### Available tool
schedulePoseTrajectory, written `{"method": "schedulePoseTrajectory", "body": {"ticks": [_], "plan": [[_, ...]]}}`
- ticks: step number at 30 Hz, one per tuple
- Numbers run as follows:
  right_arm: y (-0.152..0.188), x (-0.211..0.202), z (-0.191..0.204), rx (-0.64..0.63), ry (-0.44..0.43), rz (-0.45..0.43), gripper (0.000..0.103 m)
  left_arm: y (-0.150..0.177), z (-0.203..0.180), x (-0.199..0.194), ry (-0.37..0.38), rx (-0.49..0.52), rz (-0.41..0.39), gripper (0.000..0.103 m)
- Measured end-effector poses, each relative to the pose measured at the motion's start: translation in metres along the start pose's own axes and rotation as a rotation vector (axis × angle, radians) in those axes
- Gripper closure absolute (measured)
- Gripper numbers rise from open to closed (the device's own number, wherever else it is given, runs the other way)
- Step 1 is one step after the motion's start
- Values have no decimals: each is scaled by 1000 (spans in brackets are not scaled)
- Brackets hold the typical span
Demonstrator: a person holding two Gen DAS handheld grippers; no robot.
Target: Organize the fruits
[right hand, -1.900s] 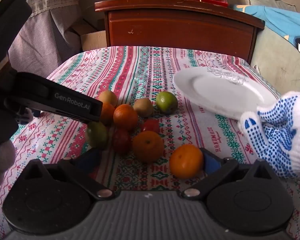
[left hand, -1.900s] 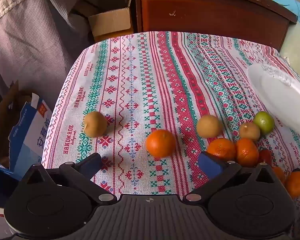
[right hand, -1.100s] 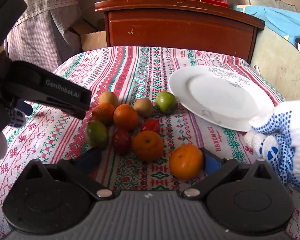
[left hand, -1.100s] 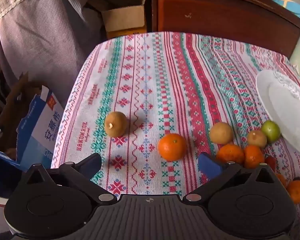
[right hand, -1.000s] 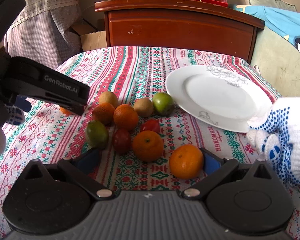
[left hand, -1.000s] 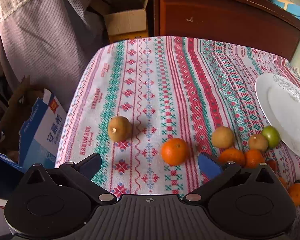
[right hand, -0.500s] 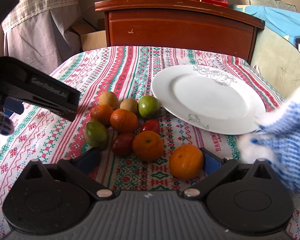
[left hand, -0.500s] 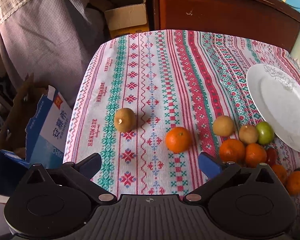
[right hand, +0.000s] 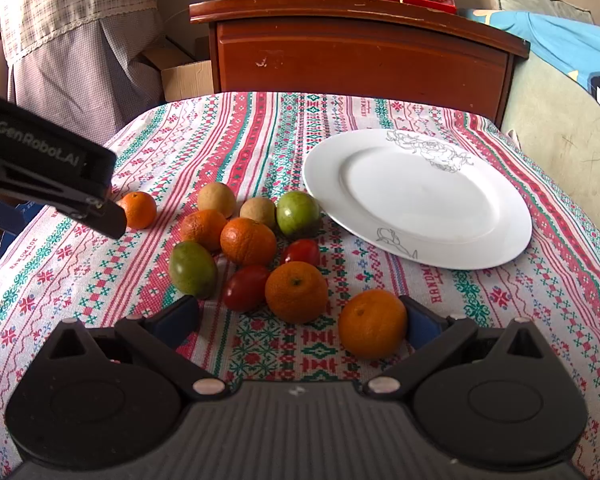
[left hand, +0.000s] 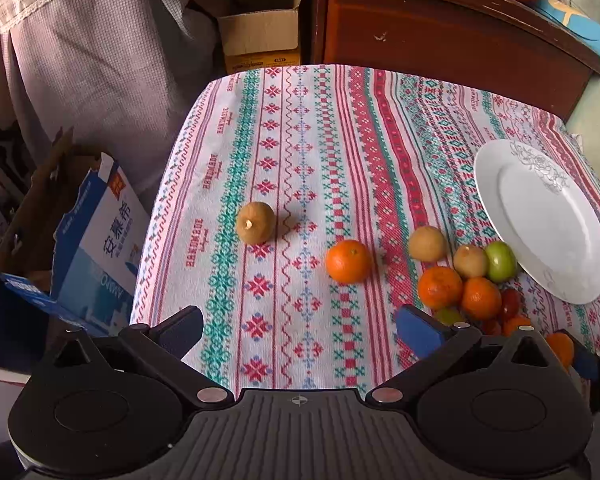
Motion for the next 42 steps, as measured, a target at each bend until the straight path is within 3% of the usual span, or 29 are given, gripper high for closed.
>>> {"method": "schedulePoseTrajectory", "body": {"ticks": [15, 26, 30, 38, 42], "plan": [[1, -4, 0, -16, 3, 15, 1, 17, 3, -9, -24, 10, 9, 0], [-12, -8, 2, -43, 32, 309, 1, 17, 5, -13, -39, 10, 12, 0], [-16, -12, -9, 22, 39, 344, 1, 16, 4, -15, -37, 5, 11, 0], [-40, -38, -36, 168, 67, 286, 1, 7, -2, -30, -47, 33, -14, 0], [-53, -41, -38, 127, 92, 277, 1, 0, -1, -34, -59, 24, 0, 0]]}}
Point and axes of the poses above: each gripper's, at about its wrist camera, not at the fingertips, and x roughly the way its jaws point, z to its left, y to its underside, the point moved 3 cm from there along x, roughly the way its jaws point, and after that the axes turned 13 degrees about y, right-handed, at the moved point
